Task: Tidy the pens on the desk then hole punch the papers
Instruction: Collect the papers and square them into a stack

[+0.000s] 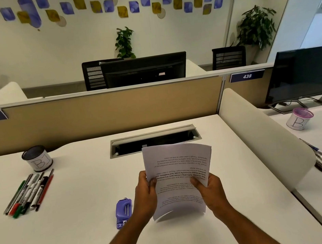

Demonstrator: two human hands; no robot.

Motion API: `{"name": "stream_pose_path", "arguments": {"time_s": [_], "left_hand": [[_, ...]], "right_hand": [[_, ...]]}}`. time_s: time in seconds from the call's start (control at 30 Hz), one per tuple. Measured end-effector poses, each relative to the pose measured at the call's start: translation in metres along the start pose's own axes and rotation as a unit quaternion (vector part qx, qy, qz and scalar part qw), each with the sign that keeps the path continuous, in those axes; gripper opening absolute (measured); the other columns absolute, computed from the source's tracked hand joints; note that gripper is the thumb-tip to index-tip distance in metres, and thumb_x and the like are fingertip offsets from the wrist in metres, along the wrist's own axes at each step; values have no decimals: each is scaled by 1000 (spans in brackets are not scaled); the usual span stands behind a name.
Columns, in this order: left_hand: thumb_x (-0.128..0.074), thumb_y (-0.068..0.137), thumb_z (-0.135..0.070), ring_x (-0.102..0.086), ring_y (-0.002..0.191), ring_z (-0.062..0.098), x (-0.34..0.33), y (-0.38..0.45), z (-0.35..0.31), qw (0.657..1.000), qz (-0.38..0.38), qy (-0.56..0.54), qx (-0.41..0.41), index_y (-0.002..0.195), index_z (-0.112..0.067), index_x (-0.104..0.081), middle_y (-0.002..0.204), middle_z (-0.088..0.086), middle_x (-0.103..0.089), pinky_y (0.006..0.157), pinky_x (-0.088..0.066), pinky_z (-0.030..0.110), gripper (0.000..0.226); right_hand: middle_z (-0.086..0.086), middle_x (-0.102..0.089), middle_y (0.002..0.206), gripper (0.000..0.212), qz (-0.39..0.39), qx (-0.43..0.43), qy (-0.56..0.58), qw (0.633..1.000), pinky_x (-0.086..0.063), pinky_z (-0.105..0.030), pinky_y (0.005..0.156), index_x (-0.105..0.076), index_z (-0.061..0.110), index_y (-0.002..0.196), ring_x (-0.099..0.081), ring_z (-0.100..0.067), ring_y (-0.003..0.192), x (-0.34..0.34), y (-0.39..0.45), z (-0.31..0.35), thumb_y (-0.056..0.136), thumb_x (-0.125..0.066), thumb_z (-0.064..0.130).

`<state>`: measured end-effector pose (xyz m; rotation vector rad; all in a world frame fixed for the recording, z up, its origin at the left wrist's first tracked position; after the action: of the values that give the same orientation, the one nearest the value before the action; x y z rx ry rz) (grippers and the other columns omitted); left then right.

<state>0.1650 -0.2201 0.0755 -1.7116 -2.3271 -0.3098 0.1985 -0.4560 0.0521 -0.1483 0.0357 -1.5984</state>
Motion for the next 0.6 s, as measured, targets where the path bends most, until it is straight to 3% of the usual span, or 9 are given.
{"name": "stream_pose_path", "arguments": {"time_s": [0.17,0.27,0.4,0.47,0.53,0.6], "left_hand": [[-45,103,-21,-68,90,17,1,0,-2,1000,-1,-2,-6,115,-22,-46,103,-8,-64,66,-57,22,12],[-45,104,-22,-68,94,19,-2,-1,3,1000,16,2,2,119,-24,-44,106,-10,-63,66,-58,22,16],[-56,98,-29,-65,100,12,1,-5,4,1000,5,-24,-3,126,-29,-36,114,-22,-53,65,-56,12,35],[-67,91,-31,-59,107,4,15,-7,10,997,-56,-40,19,136,-27,-31,126,-24,-46,83,-52,11,58],[-75,86,-30,-47,129,16,32,-9,30,986,-134,-46,89,147,-18,-26,146,-6,-38,104,-42,29,79],[-78,83,-31,-41,138,26,32,-12,52,966,-150,-134,162,149,-17,-26,152,5,-37,109,-38,40,85]], "right_hand": [[3,-79,95,18,1,4,2,1000,-64,-30,65,-70,28,105,-75,-24,86,0,-1,3,89,-77,25],[7,-78,93,18,5,-5,5,1000,-61,-25,60,-70,30,105,-74,-23,85,-2,-1,-2,89,-77,25],[4,-79,89,11,-17,-13,39,999,-61,-26,61,-70,28,100,-74,-28,89,3,3,-2,91,-75,25],[-2,-79,94,13,-20,-30,111,993,-64,-40,71,-70,23,103,-74,-34,94,3,5,0,91,-74,21],[-9,-77,105,24,-6,-52,201,978,-63,-53,83,-68,22,112,-72,-38,99,0,6,1,89,-74,16],[-13,-76,115,35,18,-83,289,954,-58,-58,92,-65,23,121,-72,-39,105,-7,8,0,89,-72,11]]}}
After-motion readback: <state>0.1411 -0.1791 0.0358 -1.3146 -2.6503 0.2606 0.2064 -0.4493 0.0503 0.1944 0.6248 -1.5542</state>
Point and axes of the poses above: each hand's wrist, its own y-axis towards the middle knuckle, its own x-axis out of the back of the hand, z = x × y, the point moved 10 cm from there along y, towards the middle knuckle
